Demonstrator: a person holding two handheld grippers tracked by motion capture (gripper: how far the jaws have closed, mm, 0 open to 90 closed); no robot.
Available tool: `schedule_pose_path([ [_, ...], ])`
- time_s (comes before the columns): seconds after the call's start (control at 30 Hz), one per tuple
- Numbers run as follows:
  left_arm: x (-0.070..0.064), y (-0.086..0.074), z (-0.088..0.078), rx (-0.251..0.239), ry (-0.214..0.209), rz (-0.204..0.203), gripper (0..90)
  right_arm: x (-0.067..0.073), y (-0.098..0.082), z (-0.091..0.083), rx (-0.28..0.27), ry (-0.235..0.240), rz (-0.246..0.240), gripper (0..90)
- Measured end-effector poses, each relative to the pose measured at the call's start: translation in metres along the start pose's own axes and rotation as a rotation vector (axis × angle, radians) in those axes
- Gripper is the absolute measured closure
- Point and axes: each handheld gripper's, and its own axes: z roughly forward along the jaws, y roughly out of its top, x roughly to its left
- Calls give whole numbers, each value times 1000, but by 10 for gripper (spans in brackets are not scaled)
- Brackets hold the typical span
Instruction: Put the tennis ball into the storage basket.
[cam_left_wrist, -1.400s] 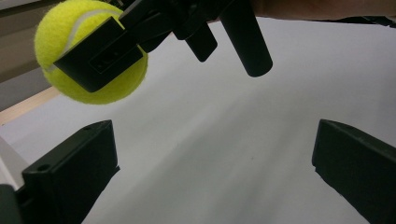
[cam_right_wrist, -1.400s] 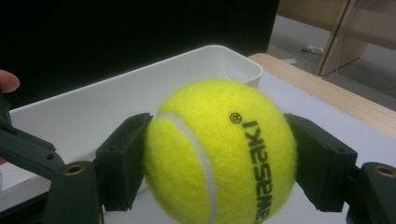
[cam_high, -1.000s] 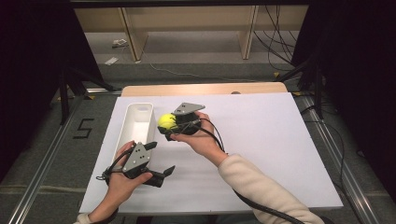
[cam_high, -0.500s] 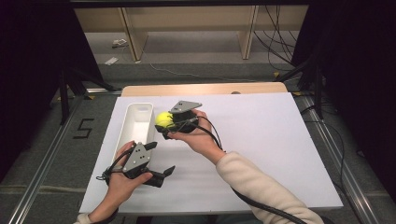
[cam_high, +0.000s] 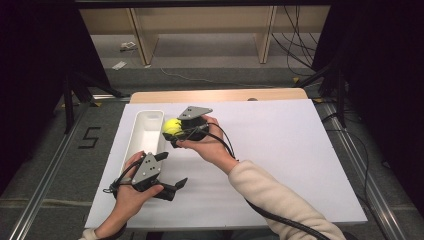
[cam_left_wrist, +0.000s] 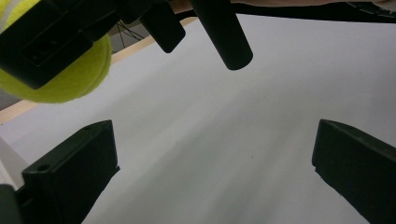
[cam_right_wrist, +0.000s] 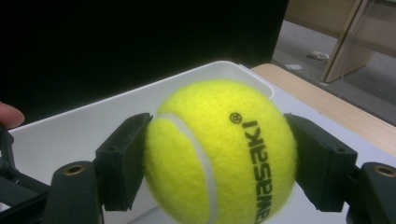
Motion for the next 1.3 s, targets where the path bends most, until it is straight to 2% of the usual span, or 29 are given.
schedule_pose_path([
  [1.3,0,0,0,-1,-1,-1,0,4,12,16,7,13,-3,272],
])
